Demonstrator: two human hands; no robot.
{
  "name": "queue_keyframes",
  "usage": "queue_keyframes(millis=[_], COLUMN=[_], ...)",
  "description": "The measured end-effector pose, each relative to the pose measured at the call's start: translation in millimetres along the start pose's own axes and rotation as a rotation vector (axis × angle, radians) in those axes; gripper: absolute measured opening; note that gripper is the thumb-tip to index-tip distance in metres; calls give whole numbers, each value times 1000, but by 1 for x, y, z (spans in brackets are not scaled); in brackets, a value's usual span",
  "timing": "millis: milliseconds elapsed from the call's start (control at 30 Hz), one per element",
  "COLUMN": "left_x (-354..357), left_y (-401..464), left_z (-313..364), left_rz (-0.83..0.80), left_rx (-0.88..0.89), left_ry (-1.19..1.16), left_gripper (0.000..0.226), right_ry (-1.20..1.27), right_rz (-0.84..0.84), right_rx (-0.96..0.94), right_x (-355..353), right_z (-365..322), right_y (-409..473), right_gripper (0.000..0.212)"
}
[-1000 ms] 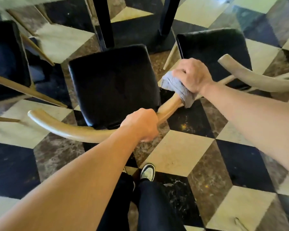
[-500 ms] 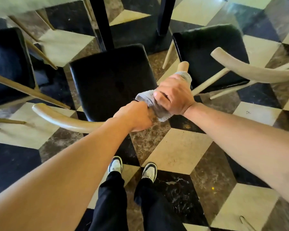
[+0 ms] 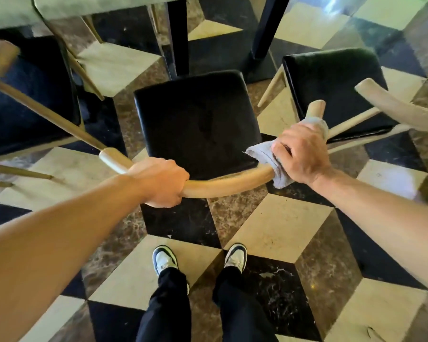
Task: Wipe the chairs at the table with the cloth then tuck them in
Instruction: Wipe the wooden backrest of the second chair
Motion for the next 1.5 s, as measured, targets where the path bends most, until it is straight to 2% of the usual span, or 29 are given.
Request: queue_keyframes(millis=[100, 200, 367, 500, 700, 800, 900, 967, 1067, 1133, 1200, 1333, 1400, 1500], left_x=[0, 1, 0, 1, -1, -1, -3, -4, -9, -11, -14, -9, -8, -14], left_y=[3, 2, 4, 4, 1, 0, 1, 1, -2, -3, -5, -5, -5, -13], left_z=[-3, -3, -1, -5, -7, -6, -5, -3, 1, 4, 3, 2, -9, -60], left_rz=[17, 47, 117, 134, 129, 145, 149, 157, 170, 160, 162, 168, 171, 142], left_rx=[23, 51, 82, 94, 109, 107, 114, 123, 137, 148, 130, 165, 205, 149], left_ry=[-26, -19, -22, -49, -99, -110, -99, -97, -82, -83, -79, -67, -37, 129], left_gripper=[9, 7, 19, 16, 9, 11, 20, 21, 23, 25, 24, 18, 36, 80], right_ry=[-22, -74, -61, -22, 18, -169, -208, -156, -95, -48, -55, -111, -128, -114], right_rz=[62, 49, -1, -28, -236, -529, -657, -598, -313, -110, 24, 4, 8, -31], right_rx=[102, 184, 157, -40, -91, 58, 170, 205, 197, 250, 281, 395, 374, 183], right_x=[-7, 1, 6, 0, -6, 9, 28, 26, 5, -6, -7, 14, 12, 8], right_z=[-57, -120, -168, -141, -21, 23, 29, 15, -30, -71, -123, -196, -198, -189], right_y=[-20, -24, -16, -19, 11, 43, 44, 28, 5, -13, -24, -27, -23, -30], right_gripper=[34, 37, 41, 40, 43, 46, 44, 43, 49, 44, 35, 37, 39, 40])
Point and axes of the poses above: each hand's wrist, its own y-axis towards the middle knuckle, its own x-axis out of the palm, z = x × y, the point moved 7 cm from there along y, towards the middle knuckle, and after that the axes turned 6 degrees about -y, right-handed, at the moved point
